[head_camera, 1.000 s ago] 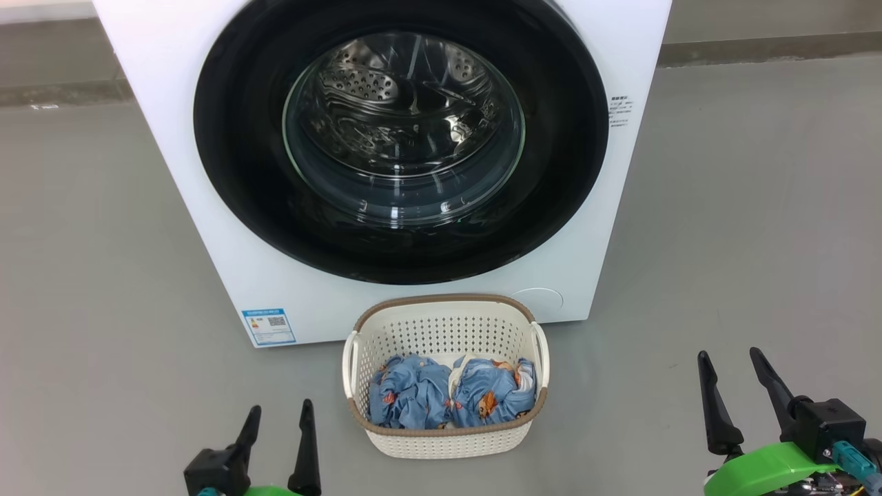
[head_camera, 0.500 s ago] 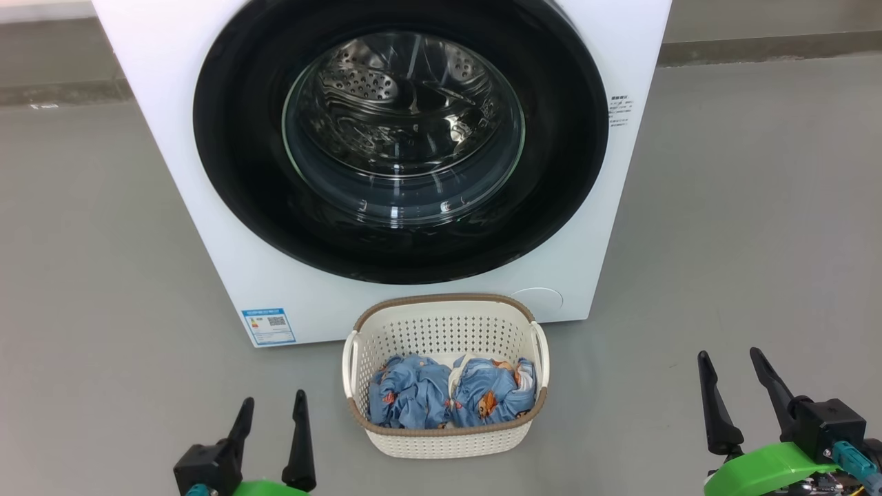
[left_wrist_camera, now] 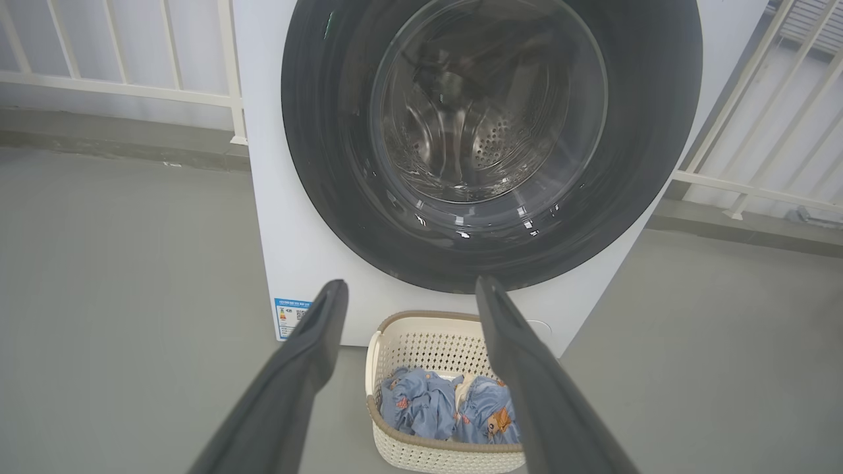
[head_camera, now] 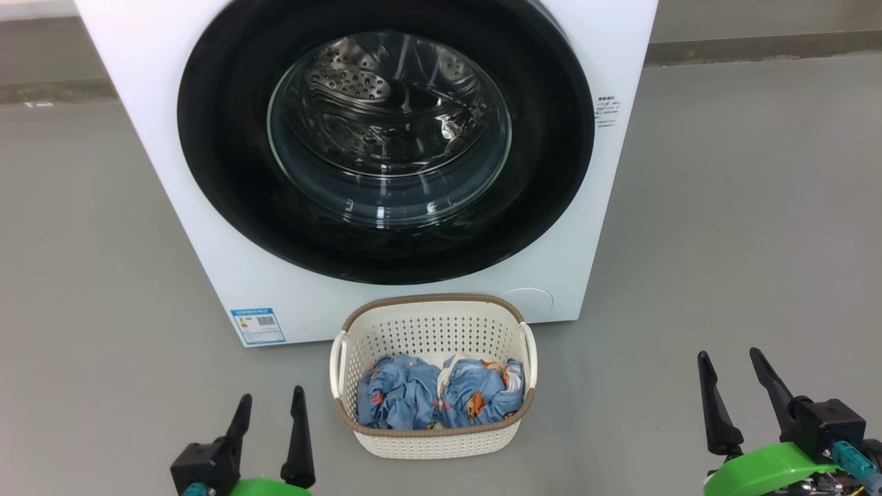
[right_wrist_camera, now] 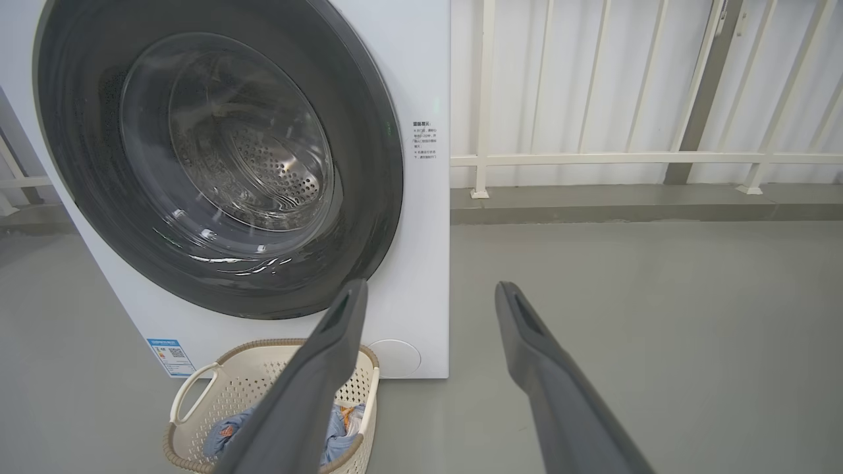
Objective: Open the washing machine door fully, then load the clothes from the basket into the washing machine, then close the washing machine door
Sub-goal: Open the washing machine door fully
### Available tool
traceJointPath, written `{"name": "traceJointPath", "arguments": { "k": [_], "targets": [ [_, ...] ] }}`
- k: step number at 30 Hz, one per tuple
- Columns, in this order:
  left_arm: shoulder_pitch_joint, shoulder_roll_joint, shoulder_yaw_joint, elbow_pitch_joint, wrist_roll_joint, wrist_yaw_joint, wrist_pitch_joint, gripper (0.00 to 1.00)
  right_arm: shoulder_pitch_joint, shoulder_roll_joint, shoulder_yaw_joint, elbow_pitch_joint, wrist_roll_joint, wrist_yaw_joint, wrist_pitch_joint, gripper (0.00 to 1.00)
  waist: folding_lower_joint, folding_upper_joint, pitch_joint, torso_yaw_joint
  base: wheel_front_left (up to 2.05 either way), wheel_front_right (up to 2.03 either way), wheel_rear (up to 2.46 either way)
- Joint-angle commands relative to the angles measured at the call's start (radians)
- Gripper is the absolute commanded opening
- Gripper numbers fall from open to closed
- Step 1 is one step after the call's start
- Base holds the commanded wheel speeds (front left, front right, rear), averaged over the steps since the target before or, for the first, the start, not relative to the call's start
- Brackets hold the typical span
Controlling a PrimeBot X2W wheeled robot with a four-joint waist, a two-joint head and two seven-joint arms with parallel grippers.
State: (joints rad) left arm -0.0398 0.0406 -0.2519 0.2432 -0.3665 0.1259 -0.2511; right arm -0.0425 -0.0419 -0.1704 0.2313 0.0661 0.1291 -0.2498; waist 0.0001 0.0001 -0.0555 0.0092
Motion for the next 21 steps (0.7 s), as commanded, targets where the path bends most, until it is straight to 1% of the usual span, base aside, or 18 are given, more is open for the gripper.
{"name": "traceJointPath", "arguments": {
  "k": [1, 5, 10, 14, 21],
  "targets": [
    [-0.028, 0.01, 0.031, -0.021, 0.008, -0.004, -0.011, 1.0, -0.029, -0.008, 0.026, -0.021, 0.005, 0.002, -0.012, 1.0, 0.0, -0.0001, 0.0, 0.0, 0.16, 0.16, -0.32],
    [-0.028, 0.01, 0.032, -0.022, 0.008, -0.006, -0.011, 1.0, -0.029, -0.008, 0.027, -0.021, 0.004, 0.002, -0.012, 1.0, 0.0, -0.0001, 0.001, 0.0, 0.45, 0.13, -0.58],
    [-0.029, 0.01, 0.03, -0.02, 0.012, -0.009, -0.011, 1.0, -0.03, -0.008, 0.029, -0.02, 0.004, 0.002, -0.012, 1.0, 0.0, -0.0001, 0.002, -0.001, 0.88, 0.41, -1.29],
    [-0.031, 0.01, 0.026, -0.017, 0.017, -0.009, -0.011, 1.0, -0.03, -0.008, 0.03, -0.019, 0.004, 0.002, -0.012, 1.0, 0.0, -0.0001, 0.003, -0.001, 1.23, 0.76, -1.99],
    [-0.032, 0.01, 0.019, -0.011, 0.022, -0.007, -0.011, 1.0, -0.03, -0.008, 0.032, -0.017, 0.004, 0.002, -0.012, 1.0, 0.0, -0.0001, 0.001, 0.0, 1.44, 1.01, -2.45]
  ]
}}
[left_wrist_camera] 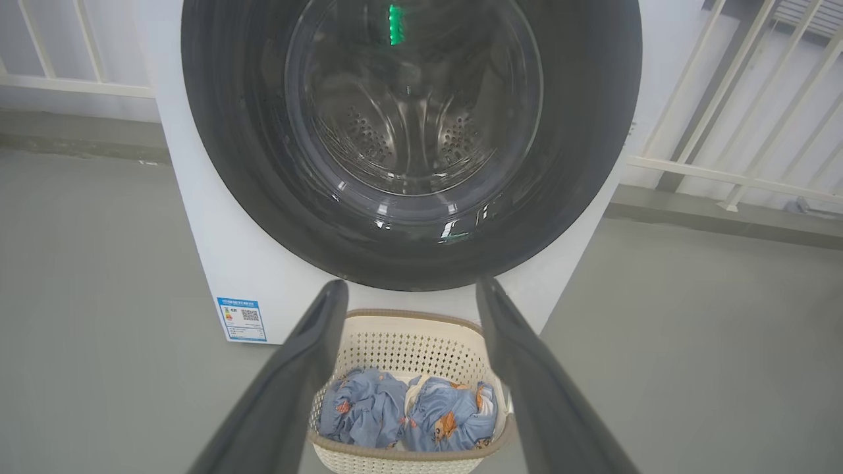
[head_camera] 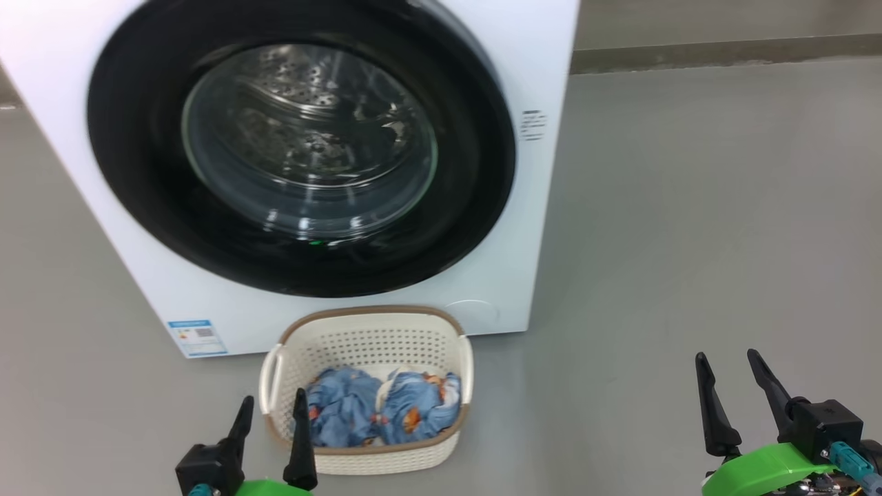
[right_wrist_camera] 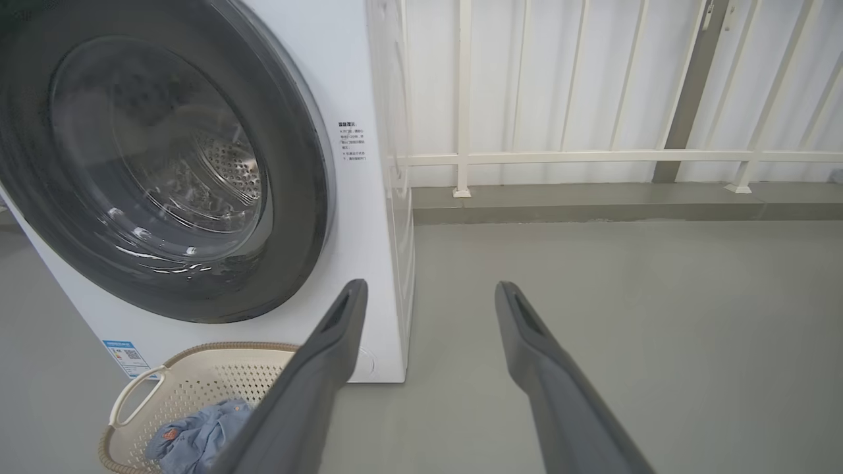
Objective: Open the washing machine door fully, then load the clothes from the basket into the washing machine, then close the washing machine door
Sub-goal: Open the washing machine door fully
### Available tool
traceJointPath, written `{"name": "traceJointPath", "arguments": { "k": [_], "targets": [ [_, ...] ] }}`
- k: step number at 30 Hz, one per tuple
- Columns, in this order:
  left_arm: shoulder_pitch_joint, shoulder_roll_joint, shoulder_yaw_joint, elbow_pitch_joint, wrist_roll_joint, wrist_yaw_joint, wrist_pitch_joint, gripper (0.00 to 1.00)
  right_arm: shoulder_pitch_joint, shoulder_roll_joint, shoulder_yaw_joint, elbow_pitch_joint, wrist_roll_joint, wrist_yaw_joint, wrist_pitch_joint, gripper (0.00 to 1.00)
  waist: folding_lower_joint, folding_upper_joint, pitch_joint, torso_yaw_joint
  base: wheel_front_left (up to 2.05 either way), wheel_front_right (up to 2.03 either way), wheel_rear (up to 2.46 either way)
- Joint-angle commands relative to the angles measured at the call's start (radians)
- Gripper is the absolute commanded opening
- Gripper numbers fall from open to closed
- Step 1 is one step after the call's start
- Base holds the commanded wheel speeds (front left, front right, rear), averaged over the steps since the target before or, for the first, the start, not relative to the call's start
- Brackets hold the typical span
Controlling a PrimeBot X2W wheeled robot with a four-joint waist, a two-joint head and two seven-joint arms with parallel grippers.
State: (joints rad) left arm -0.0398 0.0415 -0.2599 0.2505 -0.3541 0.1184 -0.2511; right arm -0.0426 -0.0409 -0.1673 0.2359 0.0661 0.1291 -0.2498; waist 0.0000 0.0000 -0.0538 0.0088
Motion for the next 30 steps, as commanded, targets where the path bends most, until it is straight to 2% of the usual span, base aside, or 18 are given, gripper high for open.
{"name": "traceJointPath", "arguments": {
  "k": [1, 14, 30],
  "targets": [
    [-0.032, 0.009, 0.027, -0.018, 0.011, 0.001, -0.011, 1.0, -0.03, -0.009, 0.03, -0.021, 0.004, 0.002, -0.012, 1.0, 0.0, 0.0, -0.001, 0.0, 1.43, 1.03, -2.46],
    [-0.028, 0.009, 0.036, -0.031, 0.01, 0.007, -0.011, 1.0, -0.032, -0.009, 0.035, -0.019, 0.006, 0.002, -0.012, 1.0, 0.0, 0.0, -0.003, 0.002, 0.96, 0.8, -1.76],
    [-0.024, 0.009, 0.039, -0.044, 0.016, 0.017, -0.011, 1.0, -0.03, -0.009, 0.04, -0.026, 0.01, 0.002, -0.012, 1.0, 0.0, 0.0, -0.003, 0.002, 0.07, 0.07, -0.14]
  ]
}}
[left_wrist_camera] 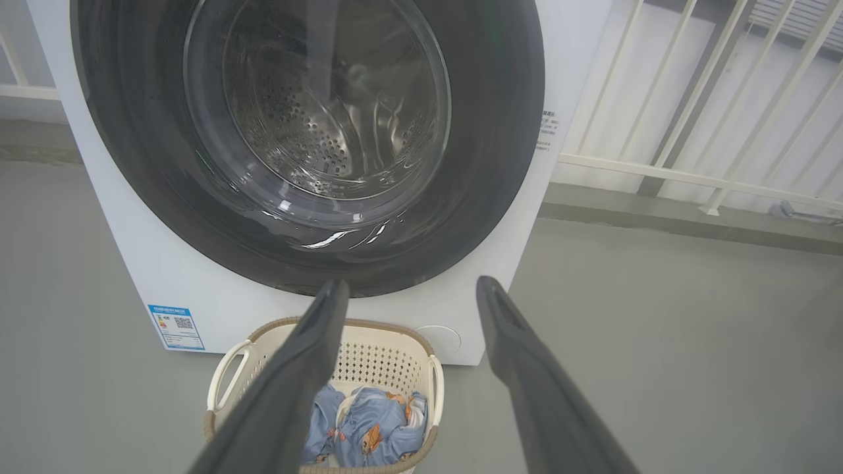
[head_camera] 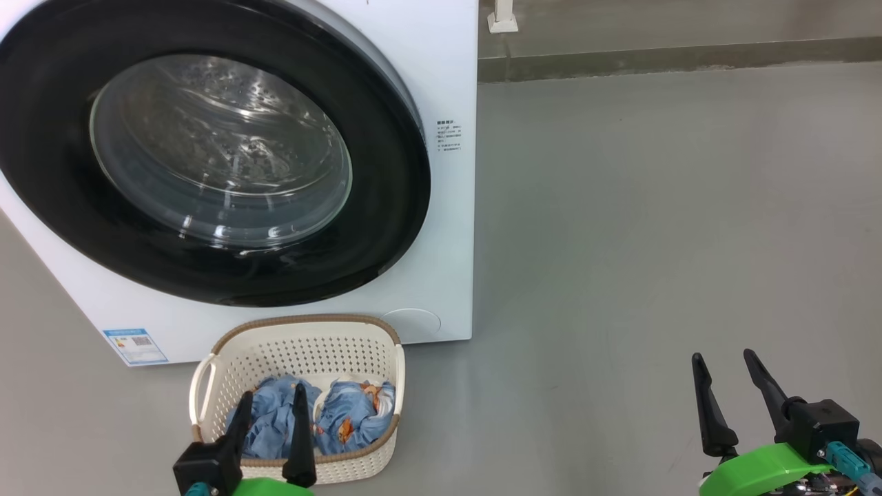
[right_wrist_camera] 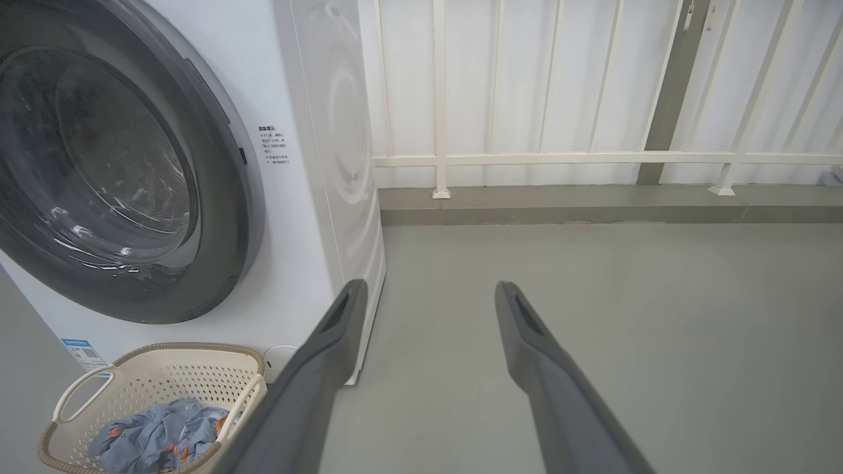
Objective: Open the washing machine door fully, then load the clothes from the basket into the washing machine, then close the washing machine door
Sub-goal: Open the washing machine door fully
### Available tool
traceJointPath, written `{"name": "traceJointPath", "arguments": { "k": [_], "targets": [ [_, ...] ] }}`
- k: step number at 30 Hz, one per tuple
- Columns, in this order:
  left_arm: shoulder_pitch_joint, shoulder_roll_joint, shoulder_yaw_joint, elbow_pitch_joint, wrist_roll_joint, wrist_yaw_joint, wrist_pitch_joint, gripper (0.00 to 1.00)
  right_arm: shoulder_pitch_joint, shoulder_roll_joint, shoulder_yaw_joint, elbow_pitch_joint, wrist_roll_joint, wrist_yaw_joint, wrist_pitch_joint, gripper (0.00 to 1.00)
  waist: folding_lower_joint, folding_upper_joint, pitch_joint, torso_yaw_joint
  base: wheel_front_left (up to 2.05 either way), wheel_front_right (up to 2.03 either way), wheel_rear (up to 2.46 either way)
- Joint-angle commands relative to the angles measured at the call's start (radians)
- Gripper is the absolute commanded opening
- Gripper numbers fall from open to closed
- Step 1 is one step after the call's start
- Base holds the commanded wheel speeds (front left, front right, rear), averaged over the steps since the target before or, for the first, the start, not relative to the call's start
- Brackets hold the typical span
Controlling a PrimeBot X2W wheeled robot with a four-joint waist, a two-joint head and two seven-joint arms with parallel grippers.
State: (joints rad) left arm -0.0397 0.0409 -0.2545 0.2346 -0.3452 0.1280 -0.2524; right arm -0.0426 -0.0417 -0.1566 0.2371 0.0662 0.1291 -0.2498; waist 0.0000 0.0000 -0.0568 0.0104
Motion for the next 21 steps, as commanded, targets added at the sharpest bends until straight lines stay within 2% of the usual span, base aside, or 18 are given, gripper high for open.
{"name": "traceJointPath", "arguments": {
  "k": [1, 21],
  "targets": [
    [-0.024, 0.009, 0.033, -0.028, 0.007, 0.007, -0.009, 1.0, -0.029, -0.009, 0.029, -0.028, 0.01, 0.002, -0.012, 1.0, 0.0, 0.0, 0.0, 0.0, 0.0, 0.0, 0.0],
    [-0.025, 0.009, 0.036, -0.024, 0.003, 0.006, -0.009, 1.0, -0.026, -0.009, 0.034, -0.032, 0.014, 0.002, -0.012, 1.0, 0.0, 0.0, 0.004, 0.005, 0.0, 0.0, 0.0]
  ]
}}
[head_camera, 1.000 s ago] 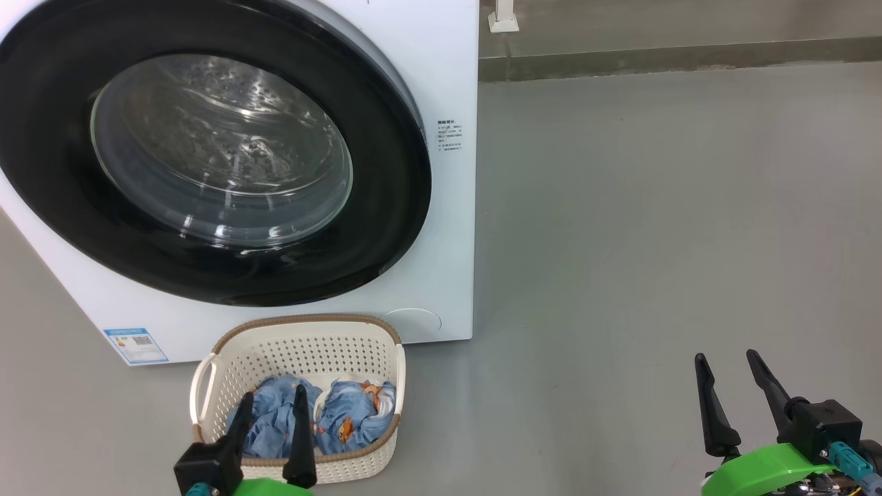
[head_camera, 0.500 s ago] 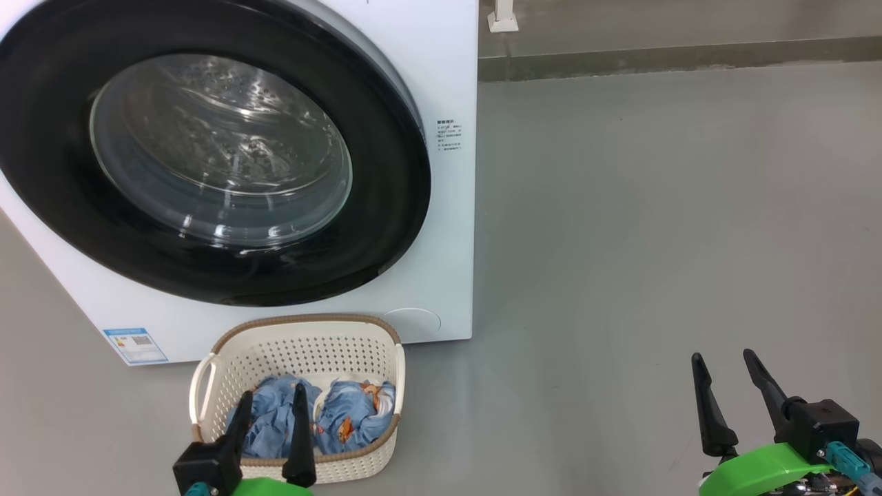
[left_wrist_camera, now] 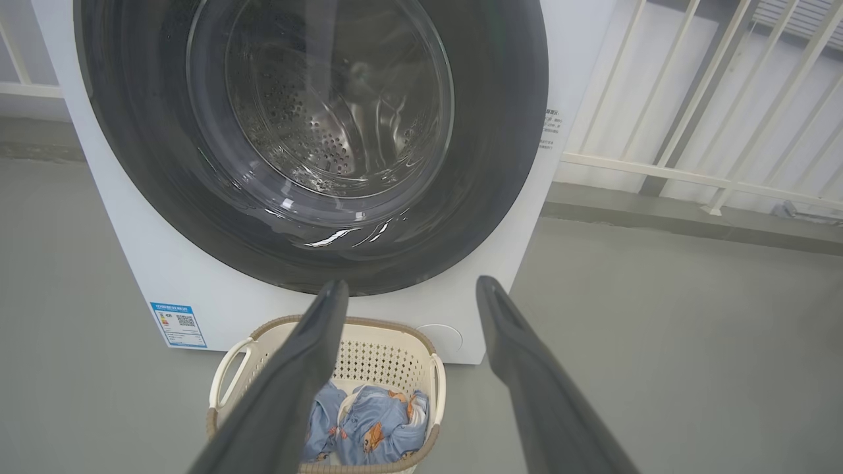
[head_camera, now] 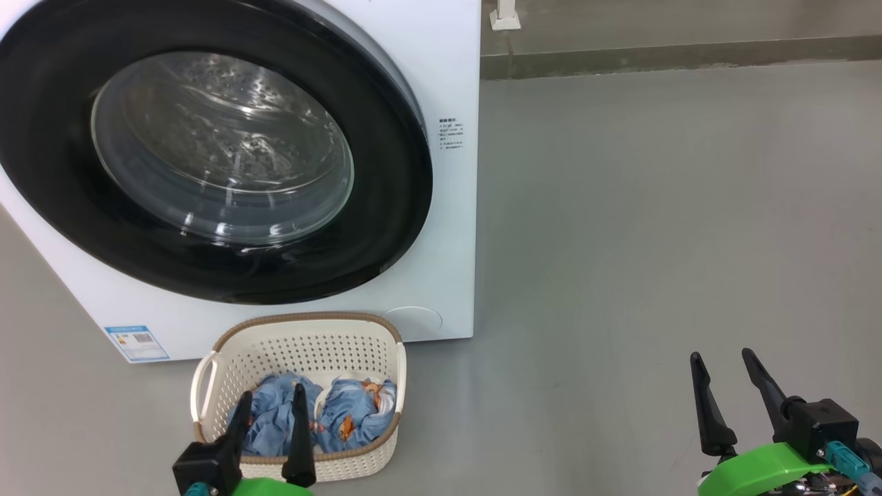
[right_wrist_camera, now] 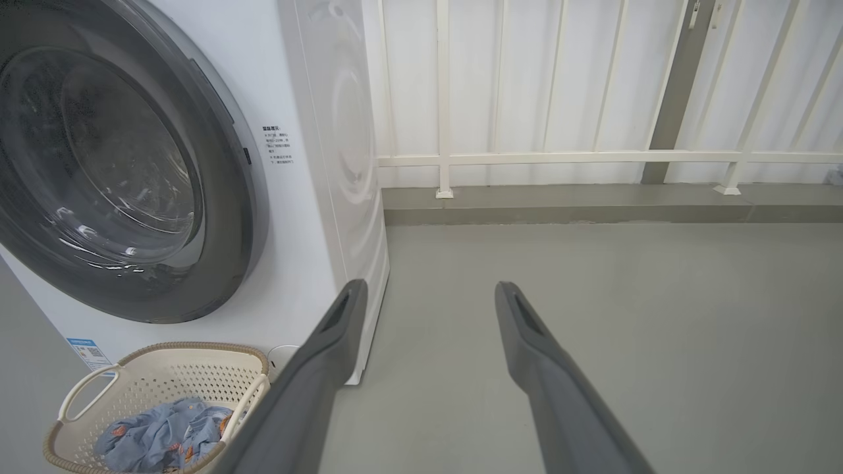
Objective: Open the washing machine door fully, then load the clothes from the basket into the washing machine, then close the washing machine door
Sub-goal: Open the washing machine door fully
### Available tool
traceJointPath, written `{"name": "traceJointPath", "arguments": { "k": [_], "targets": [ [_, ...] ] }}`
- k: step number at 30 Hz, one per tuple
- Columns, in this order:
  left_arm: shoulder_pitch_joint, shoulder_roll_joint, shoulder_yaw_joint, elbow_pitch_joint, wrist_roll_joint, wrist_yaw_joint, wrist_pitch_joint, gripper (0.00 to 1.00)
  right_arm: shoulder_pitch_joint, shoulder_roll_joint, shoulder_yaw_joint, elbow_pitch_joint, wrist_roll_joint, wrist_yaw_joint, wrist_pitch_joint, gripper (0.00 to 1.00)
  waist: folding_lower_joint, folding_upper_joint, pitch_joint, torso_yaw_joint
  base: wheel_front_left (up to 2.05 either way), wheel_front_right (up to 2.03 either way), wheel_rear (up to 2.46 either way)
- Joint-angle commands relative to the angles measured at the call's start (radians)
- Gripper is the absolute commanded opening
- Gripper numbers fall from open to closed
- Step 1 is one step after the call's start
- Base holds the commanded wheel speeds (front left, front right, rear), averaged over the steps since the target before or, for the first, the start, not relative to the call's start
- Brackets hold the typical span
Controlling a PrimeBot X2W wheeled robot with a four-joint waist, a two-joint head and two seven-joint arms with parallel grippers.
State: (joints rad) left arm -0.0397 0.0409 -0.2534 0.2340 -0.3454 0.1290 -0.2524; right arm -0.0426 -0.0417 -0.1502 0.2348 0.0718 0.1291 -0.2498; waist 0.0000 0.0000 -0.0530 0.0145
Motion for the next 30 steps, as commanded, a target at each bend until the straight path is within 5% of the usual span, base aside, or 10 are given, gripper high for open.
{"name": "traceJointPath", "arguments": {
  "k": [1, 7, 8, 9, 16, 23, 30],
  "targets": [
    [-0.025, 0.009, 0.034, -0.024, 0.003, 0.005, -0.009, 1.0, -0.026, -0.009, 0.028, -0.029, 0.008, 0.002, -0.012, 1.0, 0.0, 0.0, 0.001, 0.001, 0.0, 0.0, 0.0],
    [-0.026, 0.009, 0.036, -0.024, -0.001, 0.007, -0.009, 1.0, -0.027, -0.009, 0.027, -0.031, 0.013, 0.002, -0.012, 0.95, 0.0, 0.0, 0.001, 0.004, 0.0, 0.0, 0.0],
    [-0.026, 0.009, 0.037, -0.024, -0.003, 0.007, -0.009, 1.0, -0.027, -0.009, 0.028, -0.033, 0.013, 0.002, -0.012, 0.4, 0.0, 0.0, 0.001, 0.005, 0.0, 0.0, 0.0],
    [-0.026, 0.009, 0.037, -0.024, -0.004, 0.008, -0.009, 1.0, -0.028, -0.009, 0.03, -0.037, 0.013, 0.002, -0.012, 0.0, 0.0, 0.0, 0.001, 0.005, 0.0, 0.0, 0.0],
    [-0.023, 0.009, 0.034, -0.027, 0.009, 0.014, -0.009, 1.0, -0.048, -0.009, 0.088, 0.009, 0.396, 0.002, -0.012, 0.0, 0.0, 0.0, 0.006, 0.014, 0.0, 0.0, 0.0],
    [-0.034, 0.009, 0.01, -0.033, 0.032, 0.019, -0.009, 1.0, -0.139, -0.009, 0.039, 0.078, 0.972, 0.002, 0.069, 0.0, 0.0, 0.0, 0.032, 0.05, 0.0, 0.0, 0.0],
    [-0.048, 0.009, -0.003, -0.045, 0.039, 0.021, -0.009, 1.0, -0.239, -0.022, -0.021, 0.092, 1.205, 0.002, 0.235, 0.0, 0.0, 0.0, 0.085, 0.091, 0.0, 0.0, 0.0]
  ]
}}
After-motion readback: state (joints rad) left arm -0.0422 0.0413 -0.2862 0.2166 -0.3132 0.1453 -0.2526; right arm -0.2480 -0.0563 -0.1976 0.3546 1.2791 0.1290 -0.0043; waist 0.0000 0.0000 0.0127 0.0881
